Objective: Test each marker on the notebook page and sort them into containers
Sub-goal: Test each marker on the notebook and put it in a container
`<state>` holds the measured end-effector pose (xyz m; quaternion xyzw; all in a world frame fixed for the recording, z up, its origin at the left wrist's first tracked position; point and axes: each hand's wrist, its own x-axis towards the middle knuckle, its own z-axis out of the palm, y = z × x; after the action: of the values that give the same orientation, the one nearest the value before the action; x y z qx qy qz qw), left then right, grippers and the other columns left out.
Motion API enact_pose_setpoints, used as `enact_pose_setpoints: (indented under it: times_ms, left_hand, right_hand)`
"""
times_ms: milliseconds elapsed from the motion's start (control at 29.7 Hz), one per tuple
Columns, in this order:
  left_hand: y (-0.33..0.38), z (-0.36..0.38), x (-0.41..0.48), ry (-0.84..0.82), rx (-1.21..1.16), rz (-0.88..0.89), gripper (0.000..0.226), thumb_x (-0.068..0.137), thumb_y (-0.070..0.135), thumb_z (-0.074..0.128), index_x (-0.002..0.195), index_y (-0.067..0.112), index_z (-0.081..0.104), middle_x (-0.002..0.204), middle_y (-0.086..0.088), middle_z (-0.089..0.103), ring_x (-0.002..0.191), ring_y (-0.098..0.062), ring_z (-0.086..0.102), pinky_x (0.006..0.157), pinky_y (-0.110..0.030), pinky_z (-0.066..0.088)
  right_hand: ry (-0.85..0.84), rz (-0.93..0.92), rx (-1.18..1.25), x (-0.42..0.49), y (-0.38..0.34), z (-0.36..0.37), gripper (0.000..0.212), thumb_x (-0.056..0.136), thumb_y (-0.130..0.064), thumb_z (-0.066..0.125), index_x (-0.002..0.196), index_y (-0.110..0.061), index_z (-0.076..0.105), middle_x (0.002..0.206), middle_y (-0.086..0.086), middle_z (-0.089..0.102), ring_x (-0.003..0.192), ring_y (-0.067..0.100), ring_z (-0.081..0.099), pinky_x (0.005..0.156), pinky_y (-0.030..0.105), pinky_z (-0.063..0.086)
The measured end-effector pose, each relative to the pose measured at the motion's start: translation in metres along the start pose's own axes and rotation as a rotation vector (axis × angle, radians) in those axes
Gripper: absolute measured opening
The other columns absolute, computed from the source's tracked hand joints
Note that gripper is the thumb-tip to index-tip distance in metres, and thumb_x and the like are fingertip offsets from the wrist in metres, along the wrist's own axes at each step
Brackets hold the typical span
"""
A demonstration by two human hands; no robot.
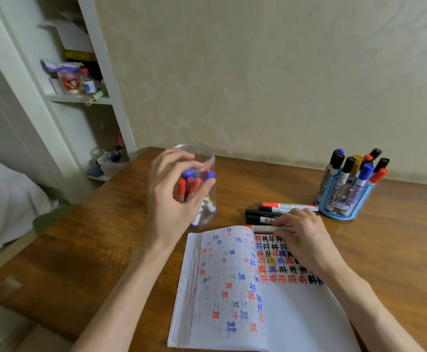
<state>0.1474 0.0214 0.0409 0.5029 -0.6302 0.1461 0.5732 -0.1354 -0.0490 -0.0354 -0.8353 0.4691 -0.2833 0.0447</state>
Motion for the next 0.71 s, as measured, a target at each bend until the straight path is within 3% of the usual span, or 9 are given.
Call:
enact_pose_setpoints:
  times_ms: [67,168,269,336,403,504,538,605,706]
  left_hand:
    - [0.016,0.007,-0.013,0.004,-0.075,0.030,0.029,0.086,0.025,0.082,0.105,0.005,0.072,0.112,-0.006,0.067,0.113,-0.019,0.060,0.097,-0.028,0.048]
    - [0.037,0.019,-0.030,-0.253,-0.185,-0.034,0.027,0.090,0.022,0.078,0.115,0.012,0.072,0.108,0.007,0.069,0.103,-0.007,0.065,0.083,-0.025,0.057]
    - [0.046,0.037,-0.041,-0.581,0.024,-0.066,0.045,0.092,0.042,0.067,0.135,0.029,0.064,0.130,0.016,0.062,0.123,0.003,0.051,0.105,-0.022,0.042]
    - [0.047,0.047,-0.046,-0.681,0.109,-0.079,0.042,0.094,0.044,0.064,0.135,0.032,0.062,0.128,0.017,0.064,0.121,-0.002,0.053,0.110,-0.030,0.040]
    - [0.050,0.054,-0.049,-0.709,0.084,-0.115,0.032,0.096,0.041,0.064,0.127,0.031,0.067,0.120,0.015,0.069,0.110,-0.005,0.061,0.100,-0.036,0.052]
    - [0.067,0.062,-0.050,-0.760,-0.091,-0.140,0.028,0.096,0.036,0.066,0.123,0.027,0.070,0.118,0.014,0.071,0.102,0.001,0.065,0.084,-0.018,0.056]
    - [0.073,0.065,-0.051,-0.784,-0.144,-0.127,0.026,0.096,0.034,0.067,0.120,0.025,0.072,0.114,0.014,0.072,0.099,0.002,0.065,0.081,-0.014,0.054]
    - [0.081,0.070,-0.053,-0.835,-0.208,-0.101,0.024,0.095,0.035,0.067,0.114,0.022,0.074,0.103,0.013,0.073,0.092,0.001,0.066,0.077,-0.012,0.052]
    - [0.082,0.073,-0.057,-0.895,-0.250,-0.153,0.021,0.099,0.035,0.061,0.108,0.020,0.074,0.093,0.013,0.072,0.087,-0.002,0.066,0.073,-0.019,0.053]
  right_hand:
    - [0.027,-0.019,0.018,0.000,-0.005,-0.006,0.012,0.094,-0.016,0.076,0.106,-0.019,0.076,0.107,-0.003,0.072,0.100,0.016,0.057,0.086,0.033,0.044]
    - [-0.024,-0.032,0.084,0.000,-0.013,-0.021,0.014,0.099,-0.020,0.069,0.113,-0.022,0.071,0.115,-0.004,0.074,0.105,0.016,0.069,0.087,0.036,0.057]
    - [-0.090,-0.010,0.232,-0.008,-0.018,-0.040,0.012,0.100,-0.021,0.068,0.110,-0.028,0.068,0.112,-0.013,0.075,0.097,-0.002,0.070,0.079,0.023,0.059]
    - [-0.088,0.042,0.323,-0.016,-0.020,-0.054,0.010,0.099,-0.022,0.070,0.106,-0.029,0.070,0.104,-0.021,0.072,0.088,-0.011,0.066,0.071,0.013,0.051]
    - [-0.034,0.138,0.535,-0.028,-0.015,-0.063,0.008,0.096,-0.028,0.075,0.101,-0.022,0.076,0.096,-0.014,0.076,0.086,0.003,0.071,0.071,0.021,0.055]
    - [0.034,0.383,1.030,-0.047,-0.021,-0.064,0.020,0.090,-0.034,0.079,0.098,-0.015,0.079,0.092,0.002,0.078,0.086,0.028,0.070,0.080,0.038,0.057]
    - [0.025,0.440,1.124,-0.051,-0.026,-0.060,0.021,0.089,-0.034,0.079,0.098,-0.015,0.080,0.092,0.006,0.077,0.084,0.027,0.067,0.079,0.037,0.055]
    - [0.032,0.478,1.155,-0.056,-0.031,-0.054,0.017,0.092,-0.032,0.077,0.090,-0.015,0.080,0.084,0.007,0.074,0.075,0.020,0.062,0.071,0.031,0.053]
    - [0.060,0.469,1.076,-0.058,-0.029,-0.049,0.026,0.096,-0.033,0.073,0.078,-0.015,0.077,0.076,0.010,0.072,0.068,0.021,0.061,0.067,0.034,0.051]
